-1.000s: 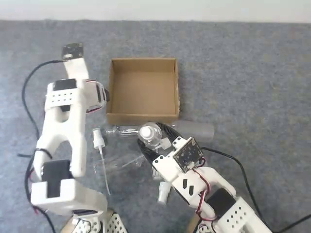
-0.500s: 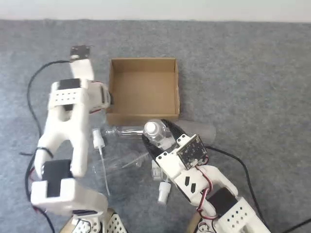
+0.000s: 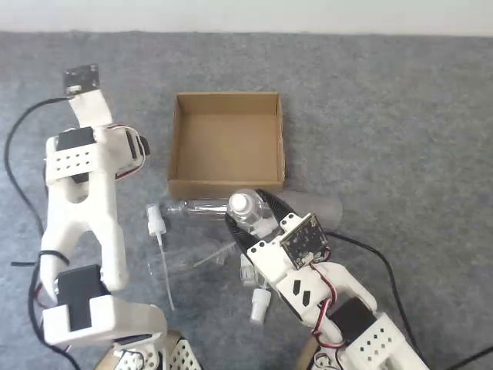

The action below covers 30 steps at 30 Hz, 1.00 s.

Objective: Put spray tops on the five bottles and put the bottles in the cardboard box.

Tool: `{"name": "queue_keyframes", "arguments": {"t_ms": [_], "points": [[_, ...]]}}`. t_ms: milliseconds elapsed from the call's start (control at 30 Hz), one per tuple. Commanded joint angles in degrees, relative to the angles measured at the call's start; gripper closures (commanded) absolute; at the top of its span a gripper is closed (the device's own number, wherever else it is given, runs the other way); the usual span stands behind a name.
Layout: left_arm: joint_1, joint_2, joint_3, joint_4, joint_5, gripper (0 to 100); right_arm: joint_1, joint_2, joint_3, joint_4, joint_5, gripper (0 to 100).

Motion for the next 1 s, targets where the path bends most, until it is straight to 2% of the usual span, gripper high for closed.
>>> {"name": "queue_keyframes", "arguments": {"t_ms": [0, 167, 600, 733, 967], "points": [[0.7, -3.7, 0.7, -3.0, -1.6, 78, 0.8, -0.1, -1.1, -0.7, 0.7, 95.7], [3.1, -3.7, 4.3, -4.2, -1.6, 78, 0.8, -0.1, -1.1, -0.7, 0.7, 95.7], [14.3, -4.0, 7.7, -3.8, -1.3, 78, 0.9, -0.1, -1.1, -0.7, 0.7, 95.7], [14.1, -4.4, 5.8, -1.3, -1.3, 78, 3.0, -0.1, -1.8, -0.7, 0.6, 95.7], [9.1, -4.4, -0.6, 4.3, -1.6, 78, 5.1, -0.1, -2.5, -0.7, 0.6, 95.7]]}}
